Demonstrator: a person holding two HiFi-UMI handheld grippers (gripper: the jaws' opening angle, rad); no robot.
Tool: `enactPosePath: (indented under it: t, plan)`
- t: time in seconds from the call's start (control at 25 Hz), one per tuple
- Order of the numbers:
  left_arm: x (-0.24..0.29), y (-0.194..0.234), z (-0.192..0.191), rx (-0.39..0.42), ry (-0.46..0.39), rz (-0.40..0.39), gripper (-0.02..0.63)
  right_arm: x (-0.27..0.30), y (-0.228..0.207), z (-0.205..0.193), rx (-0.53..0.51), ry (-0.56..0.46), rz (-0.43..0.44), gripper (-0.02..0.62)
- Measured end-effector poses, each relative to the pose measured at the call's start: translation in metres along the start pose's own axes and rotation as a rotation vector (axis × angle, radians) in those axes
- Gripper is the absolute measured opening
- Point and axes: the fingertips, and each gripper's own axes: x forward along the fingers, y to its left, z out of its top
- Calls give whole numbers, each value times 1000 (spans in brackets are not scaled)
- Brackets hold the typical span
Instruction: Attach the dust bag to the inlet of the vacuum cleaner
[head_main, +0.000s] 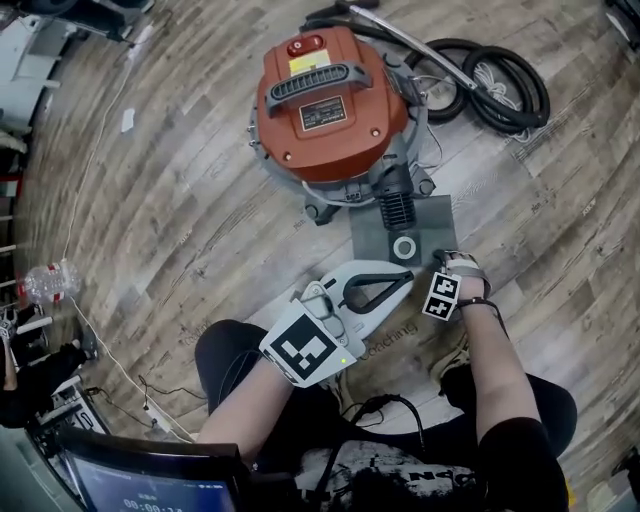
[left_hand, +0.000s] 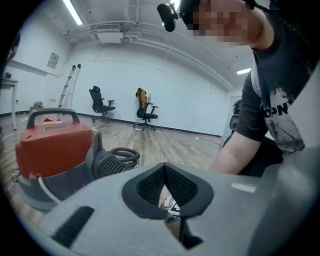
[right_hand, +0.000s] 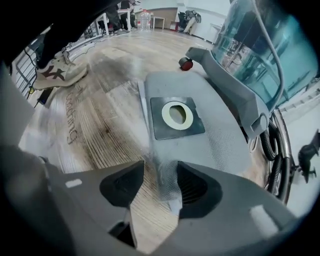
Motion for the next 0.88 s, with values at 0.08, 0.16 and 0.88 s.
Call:
enactPosePath:
  t: [0.08,0.16,0.88]
  plan:
    - [-1,1,-2,10,-2,1,2,5,-4,-1,-12,22,-27,173]
    - [-4,2,-5,21,8,-4,2,6,-7,2,-26,32,-42,118]
    - [-24,11,-17,86,-13,-38,2,-122,-52,2,24,-52,-46,34]
